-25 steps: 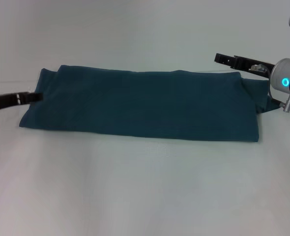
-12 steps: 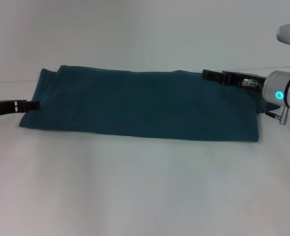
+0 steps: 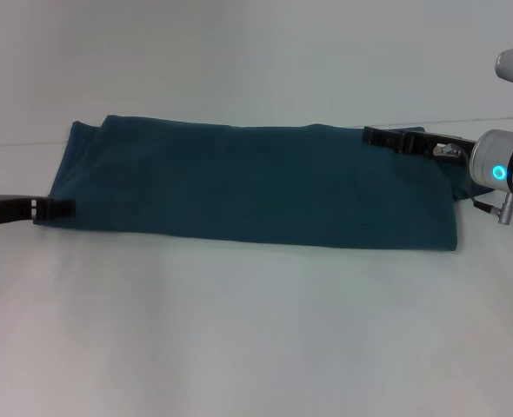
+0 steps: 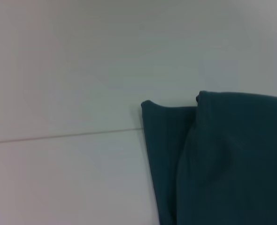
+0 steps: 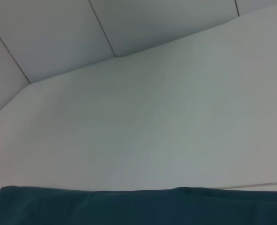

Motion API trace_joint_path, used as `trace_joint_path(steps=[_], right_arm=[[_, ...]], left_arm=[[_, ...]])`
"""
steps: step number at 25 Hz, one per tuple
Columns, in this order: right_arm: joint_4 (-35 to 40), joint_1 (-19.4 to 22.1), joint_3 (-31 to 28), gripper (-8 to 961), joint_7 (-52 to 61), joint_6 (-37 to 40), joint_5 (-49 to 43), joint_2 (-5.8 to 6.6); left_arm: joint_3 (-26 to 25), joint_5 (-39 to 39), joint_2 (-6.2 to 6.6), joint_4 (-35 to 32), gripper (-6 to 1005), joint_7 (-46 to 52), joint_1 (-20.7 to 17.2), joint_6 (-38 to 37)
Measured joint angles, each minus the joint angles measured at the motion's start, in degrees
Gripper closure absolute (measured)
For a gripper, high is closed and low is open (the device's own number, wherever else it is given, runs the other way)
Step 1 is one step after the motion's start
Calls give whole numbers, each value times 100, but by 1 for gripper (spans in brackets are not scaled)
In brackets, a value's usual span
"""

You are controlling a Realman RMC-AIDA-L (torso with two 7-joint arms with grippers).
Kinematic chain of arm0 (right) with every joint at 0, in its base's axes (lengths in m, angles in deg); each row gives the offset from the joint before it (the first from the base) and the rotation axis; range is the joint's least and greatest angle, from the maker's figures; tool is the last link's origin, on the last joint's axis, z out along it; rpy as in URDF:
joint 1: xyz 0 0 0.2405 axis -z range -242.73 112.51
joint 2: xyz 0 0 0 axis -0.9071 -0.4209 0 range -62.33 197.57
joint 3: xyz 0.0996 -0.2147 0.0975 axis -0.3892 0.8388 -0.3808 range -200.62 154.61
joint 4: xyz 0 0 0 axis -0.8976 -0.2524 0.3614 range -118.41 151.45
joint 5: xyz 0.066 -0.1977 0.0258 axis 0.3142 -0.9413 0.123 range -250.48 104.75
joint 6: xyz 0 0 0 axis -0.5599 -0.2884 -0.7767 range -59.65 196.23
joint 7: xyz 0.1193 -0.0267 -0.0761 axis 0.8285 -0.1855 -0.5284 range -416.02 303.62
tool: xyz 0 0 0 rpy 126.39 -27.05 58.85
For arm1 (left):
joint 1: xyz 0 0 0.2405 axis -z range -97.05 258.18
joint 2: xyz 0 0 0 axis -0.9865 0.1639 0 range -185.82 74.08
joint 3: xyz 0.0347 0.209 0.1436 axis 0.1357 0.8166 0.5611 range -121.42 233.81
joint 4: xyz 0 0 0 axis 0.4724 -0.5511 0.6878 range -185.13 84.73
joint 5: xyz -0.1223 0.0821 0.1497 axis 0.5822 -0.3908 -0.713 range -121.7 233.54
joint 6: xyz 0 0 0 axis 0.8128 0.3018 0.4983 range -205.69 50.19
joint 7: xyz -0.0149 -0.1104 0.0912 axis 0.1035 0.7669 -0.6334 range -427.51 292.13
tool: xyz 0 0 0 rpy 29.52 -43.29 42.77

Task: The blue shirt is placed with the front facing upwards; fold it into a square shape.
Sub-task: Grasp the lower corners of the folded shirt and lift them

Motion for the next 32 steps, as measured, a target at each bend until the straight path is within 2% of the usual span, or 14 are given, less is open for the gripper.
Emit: trace_joint_path(steps=[5,19,30,32], right_arm=[[-3,-9,14,41,0,-24,1,-9],[-16,-42,26,41,63,-49,0,-23],[-24,12,8,40,141,-27,0,-33],[-24,16,3,40,144,-14,0,-32]], left_arm=[[0,-3,-5,-139,122,-31,-25,84],[1,-5,-145,-180,274,-382,-21,312],[0,19,-167,-90,722,-382,-51,271],[0,9,-180,-103,779,-382,-54,268]])
